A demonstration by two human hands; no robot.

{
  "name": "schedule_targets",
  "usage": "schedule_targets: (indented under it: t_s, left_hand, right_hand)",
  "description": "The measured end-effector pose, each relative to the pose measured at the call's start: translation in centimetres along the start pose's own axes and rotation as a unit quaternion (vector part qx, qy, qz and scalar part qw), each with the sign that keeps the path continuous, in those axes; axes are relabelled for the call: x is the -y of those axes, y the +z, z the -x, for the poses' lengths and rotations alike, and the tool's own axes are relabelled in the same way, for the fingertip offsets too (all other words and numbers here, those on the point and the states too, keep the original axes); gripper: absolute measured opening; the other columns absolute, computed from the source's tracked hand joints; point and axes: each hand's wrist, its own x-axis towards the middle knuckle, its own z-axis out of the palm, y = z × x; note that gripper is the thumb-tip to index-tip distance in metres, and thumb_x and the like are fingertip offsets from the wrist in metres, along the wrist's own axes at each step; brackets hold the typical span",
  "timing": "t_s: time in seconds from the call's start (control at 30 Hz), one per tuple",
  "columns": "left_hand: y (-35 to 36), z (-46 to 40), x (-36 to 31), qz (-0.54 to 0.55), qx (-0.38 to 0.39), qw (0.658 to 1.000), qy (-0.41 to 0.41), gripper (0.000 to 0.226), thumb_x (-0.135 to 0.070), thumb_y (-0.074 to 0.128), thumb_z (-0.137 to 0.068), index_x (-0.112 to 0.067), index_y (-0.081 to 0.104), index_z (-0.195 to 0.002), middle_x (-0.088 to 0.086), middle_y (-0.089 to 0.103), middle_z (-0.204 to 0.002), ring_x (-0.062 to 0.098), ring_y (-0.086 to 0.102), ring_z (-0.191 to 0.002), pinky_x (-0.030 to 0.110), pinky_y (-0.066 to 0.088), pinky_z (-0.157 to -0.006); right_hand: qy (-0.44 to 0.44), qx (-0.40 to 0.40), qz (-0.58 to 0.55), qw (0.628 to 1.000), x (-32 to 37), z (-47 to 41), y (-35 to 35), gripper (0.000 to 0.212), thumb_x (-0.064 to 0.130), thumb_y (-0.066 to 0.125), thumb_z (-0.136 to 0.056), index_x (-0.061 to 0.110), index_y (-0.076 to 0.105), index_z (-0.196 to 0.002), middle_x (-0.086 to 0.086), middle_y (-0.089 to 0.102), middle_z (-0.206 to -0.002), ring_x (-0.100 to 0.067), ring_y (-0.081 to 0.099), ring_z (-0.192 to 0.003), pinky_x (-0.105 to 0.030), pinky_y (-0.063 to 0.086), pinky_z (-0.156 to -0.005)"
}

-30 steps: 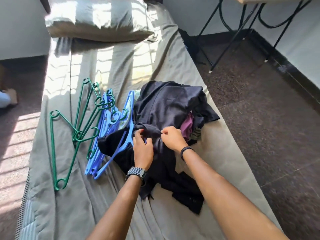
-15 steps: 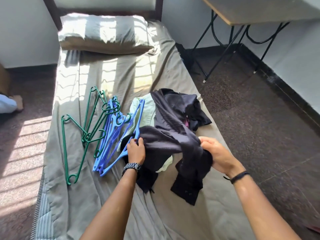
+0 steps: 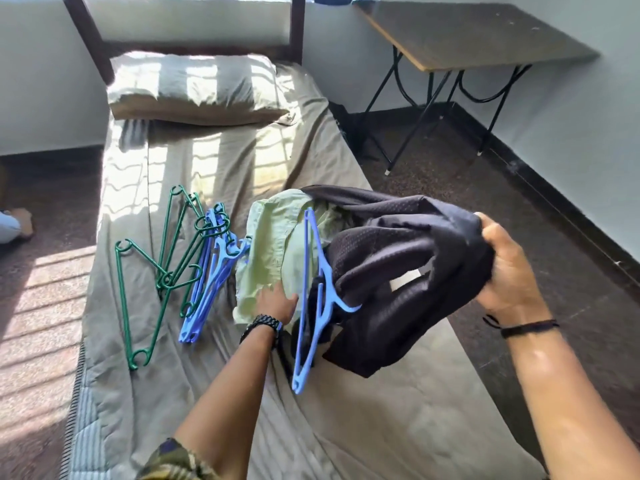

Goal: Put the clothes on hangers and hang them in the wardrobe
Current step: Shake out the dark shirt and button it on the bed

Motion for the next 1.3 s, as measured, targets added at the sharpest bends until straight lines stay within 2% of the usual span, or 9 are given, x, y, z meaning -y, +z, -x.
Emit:
schedule_targets:
  t_s: [0.1,0.2,0.3,0.53,0.67,0.77,0.97,1.17,1.3]
  left_hand:
    - [0.7,1.8,-3.2,0.106,-0.084,0.988,0.069,0.048,-0.047,0.048,-0.094,-0.011,0.054,-0.125,0.015,0.049,-0.130,0.032,0.044,-0.123,0.039,0.035,-0.101]
    - [1.3,2.3,-6.7,0.223,0.001,0.972,0.074,0.041,-0.036,0.056,-0.093,-0.006,0.049,-0.118,0.016,0.057,-0.120,0.032,0.054,-0.113,0.034,0.040,-0.092]
    - [1.9,1.4,-7.9,0.279,0.036,0.960,0.003,0.037,-0.030,0.060,-0.088,-0.005,0.048,-0.112,0.016,0.061,-0.112,0.032,0.059,-0.103,0.034,0.046,-0.085]
    - [0.6,-0.8,-4.8,0.239,-0.026,0.969,-0.054,0.027,-0.012,0.047,-0.094,0.006,0.057,-0.112,0.027,0.059,-0.119,0.038,0.056,-0.109,0.033,0.041,-0.082]
    - [-2.0,-2.6,-1.0,0.238,-0.065,0.968,-0.043,0.027,-0.009,0.042,-0.096,0.005,0.055,-0.115,0.030,0.057,-0.120,0.041,0.053,-0.110,0.037,0.040,-0.087]
    - [-3.4,-3.4,2.6,0.252,-0.080,0.964,-0.039,0.027,-0.010,0.042,-0.097,0.004,0.055,-0.115,0.031,0.059,-0.114,0.043,0.056,-0.107,0.041,0.043,-0.087]
    - [-5.2,-4.9,8.4,0.295,-0.089,0.946,-0.100,0.041,-0.012,0.047,-0.098,0.000,0.042,-0.137,0.030,0.059,-0.120,0.041,0.058,-0.110,0.047,0.047,-0.095]
    - [-8.5,-1.3,7.4,0.044,-0.165,0.979,-0.111,0.045,-0.027,0.058,-0.093,-0.003,0.046,-0.129,0.026,0.050,-0.130,0.042,0.048,-0.120,0.044,0.040,-0.096]
    - [-7.9,-0.5,2.4,-0.164,-0.210,0.962,0.059,0.043,-0.024,0.055,-0.092,-0.009,0.045,-0.131,0.018,0.049,-0.127,0.036,0.047,-0.114,0.043,0.044,-0.091]
  right_hand:
    - [0.024,0.033,0.082,0.996,0.2,0.3,1.2,0.021,0.004,0.036,-0.087,0.010,0.038,-0.067,0.005,0.047,-0.059,-0.004,0.044,-0.054,-0.016,0.041,-0.049]
    - [0.037,0.062,0.096,0.993,-0.2,1.1,2.6,0.033,0.000,0.033,-0.086,0.015,0.044,-0.058,0.007,0.047,-0.053,-0.001,0.042,-0.048,-0.015,0.039,-0.045]
    - [0.036,0.108,0.089,0.990,0.2,1.7,3.8,0.021,0.009,0.047,-0.072,0.017,0.053,-0.053,0.005,0.051,-0.052,-0.003,0.045,-0.047,-0.016,0.040,-0.045]
    - [0.020,0.050,0.094,0.994,2.4,1.9,-0.1,0.022,0.019,0.056,-0.064,0.010,0.037,-0.061,0.002,0.041,-0.054,-0.007,0.038,-0.048,-0.020,0.033,-0.045]
    - [0.006,-0.027,0.051,0.998,3.1,1.5,-2.3,0.028,0.009,0.035,-0.088,0.010,0.052,-0.067,-0.001,0.056,-0.062,-0.009,0.054,-0.057,-0.016,0.047,-0.055]
    - [-0.007,-0.037,0.056,0.998,4.3,0.8,-3.0,0.016,0.015,0.039,-0.086,0.010,0.050,-0.076,-0.002,0.057,-0.069,-0.009,0.056,-0.065,-0.016,0.050,-0.062]
    - [-0.013,-0.043,0.074,0.996,5.0,-0.1,-2.5,0.039,0.008,0.027,-0.093,0.016,0.056,-0.067,0.006,0.060,-0.061,-0.005,0.056,-0.061,-0.014,0.048,-0.061]
    - [-0.008,-0.033,0.099,0.995,5.2,0.4,-1.5,0.041,0.008,0.027,-0.089,0.019,0.049,-0.056,0.006,0.049,-0.055,-0.004,0.046,-0.055,-0.015,0.041,-0.054]
    - [0.001,0.007,0.174,0.985,5.1,1.7,-0.5,0.022,0.018,0.046,-0.072,0.019,0.040,-0.051,0.005,0.037,-0.052,-0.006,0.033,-0.049,-0.022,0.028,-0.045]
